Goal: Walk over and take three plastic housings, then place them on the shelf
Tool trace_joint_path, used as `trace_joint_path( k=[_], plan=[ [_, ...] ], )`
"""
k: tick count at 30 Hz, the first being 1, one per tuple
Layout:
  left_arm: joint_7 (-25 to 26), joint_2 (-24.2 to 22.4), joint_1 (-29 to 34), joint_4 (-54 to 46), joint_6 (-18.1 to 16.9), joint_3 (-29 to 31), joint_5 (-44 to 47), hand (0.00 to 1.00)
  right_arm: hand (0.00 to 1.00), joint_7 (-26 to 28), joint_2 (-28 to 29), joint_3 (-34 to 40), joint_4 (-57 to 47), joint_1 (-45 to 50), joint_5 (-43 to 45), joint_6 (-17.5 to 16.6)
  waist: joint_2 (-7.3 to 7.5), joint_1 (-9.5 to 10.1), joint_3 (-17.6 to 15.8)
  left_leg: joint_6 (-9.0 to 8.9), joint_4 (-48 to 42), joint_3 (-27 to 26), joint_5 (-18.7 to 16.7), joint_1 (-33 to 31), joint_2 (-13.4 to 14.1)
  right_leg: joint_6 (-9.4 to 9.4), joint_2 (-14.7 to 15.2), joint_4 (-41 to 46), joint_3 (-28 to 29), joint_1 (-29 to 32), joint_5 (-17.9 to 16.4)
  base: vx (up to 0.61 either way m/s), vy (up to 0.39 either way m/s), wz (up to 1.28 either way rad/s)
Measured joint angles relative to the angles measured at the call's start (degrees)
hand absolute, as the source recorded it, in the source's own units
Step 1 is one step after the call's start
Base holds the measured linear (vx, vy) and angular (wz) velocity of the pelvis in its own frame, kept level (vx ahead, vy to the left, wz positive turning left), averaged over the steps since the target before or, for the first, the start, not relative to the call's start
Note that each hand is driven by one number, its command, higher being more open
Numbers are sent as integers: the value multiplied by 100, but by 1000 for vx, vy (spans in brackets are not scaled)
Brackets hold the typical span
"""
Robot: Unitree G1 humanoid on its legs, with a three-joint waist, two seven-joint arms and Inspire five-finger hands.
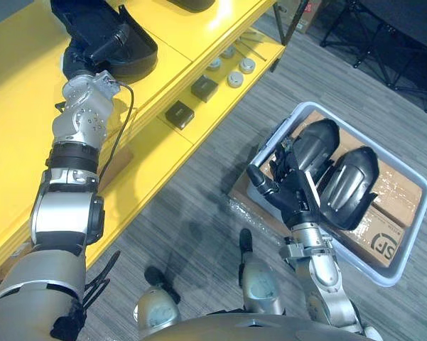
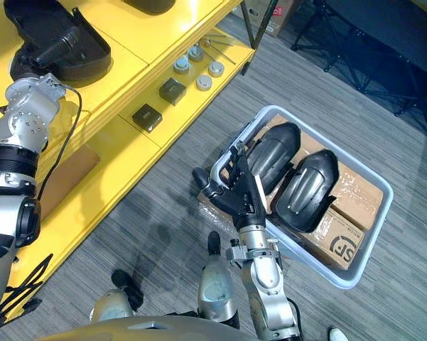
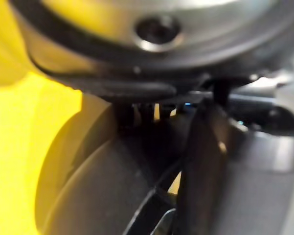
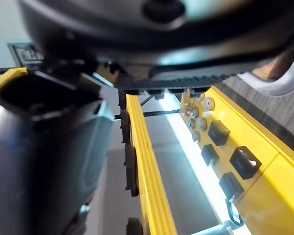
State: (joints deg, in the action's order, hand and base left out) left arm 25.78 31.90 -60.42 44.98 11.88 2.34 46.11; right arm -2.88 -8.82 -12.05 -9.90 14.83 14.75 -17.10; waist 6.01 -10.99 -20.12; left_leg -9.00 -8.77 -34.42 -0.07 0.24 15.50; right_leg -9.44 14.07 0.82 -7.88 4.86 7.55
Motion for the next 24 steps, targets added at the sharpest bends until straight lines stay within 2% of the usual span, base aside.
trace_joint_path(
  k=[4,7,9,14,16,17,18,20,24],
  plan=[
    [45,1,-15,19,238,215,-263,100,100,4,-1,-78,0,48,12,0,-2,-22,1,-23,61,-10,15,91,-2,-1,-17,-15,11,-61,0,-2,-2,-2],
    [47,7,-28,212,579,402,-908,100,100,24,-9,-195,2,146,13,-4,-38,-22,39,-55,193,-14,56,266,-14,-3,-41,-93,-24,-237,-1,0,0,0],
    [59,38,-21,315,890,670,-1686,100,100,35,-41,-230,4,192,22,-4,-110,-15,84,-63,290,-8,98,332,-41,-5,-43,-124,-50,-297,-2,4,-4,4],
    [-12,307,-12,647,1638,874,-3392,100,100,-43,-193,-373,7,241,161,-6,-241,-18,254,-65,520,29,228,442,-91,-6,-56,-191,-130,-383,0,11,-7,5],
    [-342,353,-10,701,2082,903,-4471,100,100,-61,-293,-447,41,243,196,-6,-266,13,379,-65,535,36,232,453,-91,-6,-61,-207,-144,-401,0,6,-4,3],
    [-488,415,-11,707,2360,808,-5010,100,100,-64,-275,-465,64,234,206,-13,-263,14,444,-65,538,34,233,457,-92,-6,-61,-209,-144,-403,0,0,0,0],
    [-571,456,-15,704,2469,711,-5297,100,100,-68,-276,-480,74,234,245,-32,-261,12,464,-64,539,35,234,466,-92,-5,-61,-209,-144,-410,0,0,0,0],
    [-1044,649,-31,702,2886,325,-6064,100,100,-86,-280,-513,263,220,257,-219,-267,1,486,-63,560,37,239,545,-94,-5,-62,-210,-150,-485,0,0,0,0],
    [-1566,881,-70,706,3199,27,-6451,100,100,-105,-301,-550,632,237,493,-302,-327,7,719,-67,616,36,274,553,-104,-2,-66,-223,-158,-486,-1,0,0,0]
  ],
)
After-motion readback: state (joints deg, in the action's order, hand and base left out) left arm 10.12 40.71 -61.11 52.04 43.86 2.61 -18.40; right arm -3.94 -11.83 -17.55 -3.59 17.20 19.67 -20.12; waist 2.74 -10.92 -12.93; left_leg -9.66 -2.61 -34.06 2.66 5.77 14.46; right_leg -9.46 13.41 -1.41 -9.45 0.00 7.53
